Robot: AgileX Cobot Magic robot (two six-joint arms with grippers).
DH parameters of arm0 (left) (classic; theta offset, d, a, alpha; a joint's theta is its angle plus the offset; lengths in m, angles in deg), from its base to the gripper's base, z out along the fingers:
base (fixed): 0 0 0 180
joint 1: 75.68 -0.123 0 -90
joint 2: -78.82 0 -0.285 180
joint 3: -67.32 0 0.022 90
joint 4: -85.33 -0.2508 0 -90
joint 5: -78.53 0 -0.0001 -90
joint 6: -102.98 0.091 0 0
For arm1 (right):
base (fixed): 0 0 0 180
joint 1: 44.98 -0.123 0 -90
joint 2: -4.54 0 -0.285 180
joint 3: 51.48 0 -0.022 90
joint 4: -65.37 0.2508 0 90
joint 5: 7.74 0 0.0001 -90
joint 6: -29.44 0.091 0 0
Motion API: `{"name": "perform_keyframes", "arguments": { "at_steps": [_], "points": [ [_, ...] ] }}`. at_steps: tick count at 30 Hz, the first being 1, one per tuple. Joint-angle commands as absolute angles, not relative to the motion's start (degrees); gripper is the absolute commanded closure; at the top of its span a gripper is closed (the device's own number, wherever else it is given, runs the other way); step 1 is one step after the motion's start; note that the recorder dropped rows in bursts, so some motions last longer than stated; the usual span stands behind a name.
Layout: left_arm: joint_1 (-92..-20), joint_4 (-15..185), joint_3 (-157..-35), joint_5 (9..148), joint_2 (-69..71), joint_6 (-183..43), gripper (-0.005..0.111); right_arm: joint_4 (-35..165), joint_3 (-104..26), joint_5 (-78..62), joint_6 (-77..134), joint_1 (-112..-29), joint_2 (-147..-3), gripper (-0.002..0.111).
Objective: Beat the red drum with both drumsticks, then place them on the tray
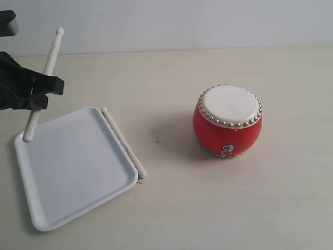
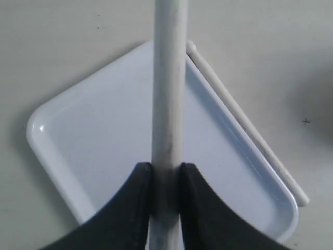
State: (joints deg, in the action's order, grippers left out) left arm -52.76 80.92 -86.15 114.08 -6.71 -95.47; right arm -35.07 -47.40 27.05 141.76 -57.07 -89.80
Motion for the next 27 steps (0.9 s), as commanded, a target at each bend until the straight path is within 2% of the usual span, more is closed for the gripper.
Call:
{"name": "perform_keyframes", "arguments": {
  "at_steps": [1,6,8,12,15,18,21,27],
  "points": [
    [-53.02,80.52,-85.96,112.58,-4.47,-93.77,0.107,-34.57,-50.44,0.9,128.48,-57.01,-89.78,0.108],
    [-53.02,79.84,-86.09,111.67,-4.35,-93.65,0.107,-34.06,-52.89,-18.07,112.47,-57.01,-90.64,0.108],
    [-53.02,78.97,-86.09,111.16,-4.35,-93.66,0.107,-25.91,-52.89,-25.29,99.82,-57.68,-90.81,0.108],
    [-53.95,78.67,-86.09,108.71,-4.35,-93.66,0.107,11.38,-56.49,-43.03,54.13,-58.95,-94.35,0.108],
    [-54.72,78.58,-86.09,107.92,-4.35,-92.59,0.107,47.0,-61.26,-54.05,33.96,-58.94,-97.46,0.108],
    [-55.13,78.58,-86.09,108.86,-4.35,-89.07,0.107,73.4,-64.18,-64.02,15.32,-60.99,-100.19,0.108],
    [-55.13,78.74,-86.09,109.09,-4.35,-88.13,0.107,76.57,-64.56,-68.48,12.62,-67.31,-101.86,0.108],
    [-55.13,78.74,-86.09,109.22,-4.35,-88.13,0.107,74.29,-65.27,-68.54,13.03,-80.86,-107.61,0.108]
  ]
}}
